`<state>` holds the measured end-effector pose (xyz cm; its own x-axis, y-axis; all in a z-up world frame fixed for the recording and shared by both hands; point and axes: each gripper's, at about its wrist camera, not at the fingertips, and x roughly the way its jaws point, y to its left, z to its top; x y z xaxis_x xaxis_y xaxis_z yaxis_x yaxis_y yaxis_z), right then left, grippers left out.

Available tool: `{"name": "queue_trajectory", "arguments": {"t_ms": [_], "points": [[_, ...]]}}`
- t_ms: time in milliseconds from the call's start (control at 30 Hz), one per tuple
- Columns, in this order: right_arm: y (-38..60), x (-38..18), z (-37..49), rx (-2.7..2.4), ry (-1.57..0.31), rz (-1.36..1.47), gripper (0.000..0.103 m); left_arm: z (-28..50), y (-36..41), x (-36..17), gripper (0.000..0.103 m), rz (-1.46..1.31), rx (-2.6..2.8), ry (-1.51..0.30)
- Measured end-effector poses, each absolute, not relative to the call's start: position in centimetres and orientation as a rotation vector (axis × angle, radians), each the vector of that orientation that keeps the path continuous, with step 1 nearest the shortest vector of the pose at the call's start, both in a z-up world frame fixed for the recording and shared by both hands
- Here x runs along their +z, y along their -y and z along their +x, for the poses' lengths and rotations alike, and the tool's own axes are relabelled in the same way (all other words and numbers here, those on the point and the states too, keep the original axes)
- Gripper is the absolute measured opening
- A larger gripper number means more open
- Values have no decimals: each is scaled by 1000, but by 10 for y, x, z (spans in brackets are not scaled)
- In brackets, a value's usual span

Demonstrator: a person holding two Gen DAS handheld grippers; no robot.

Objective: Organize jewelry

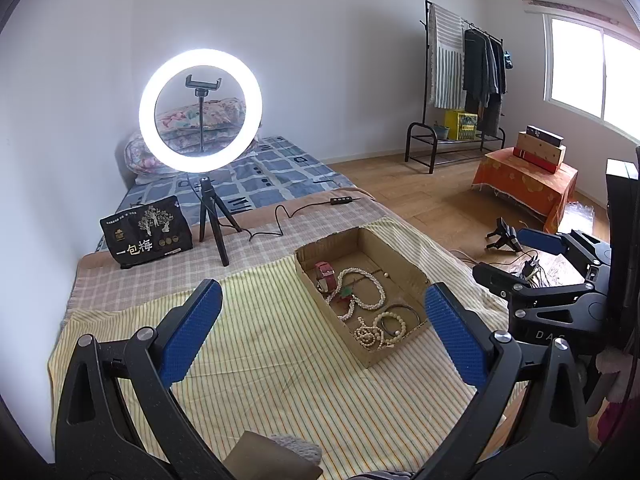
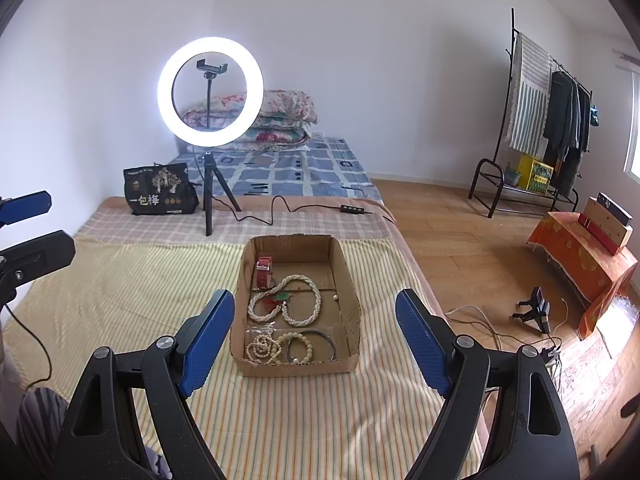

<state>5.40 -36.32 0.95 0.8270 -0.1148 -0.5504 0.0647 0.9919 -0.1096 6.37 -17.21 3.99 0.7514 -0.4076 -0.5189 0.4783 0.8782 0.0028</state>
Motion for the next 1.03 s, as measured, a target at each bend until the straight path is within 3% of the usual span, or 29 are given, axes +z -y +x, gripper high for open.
{"name": "queue_trajectory", "arguments": {"t_ms": [1033], "points": [[362,4,55,-102,-601,-88,83,67,171,35,103,120,-472,-540]]}}
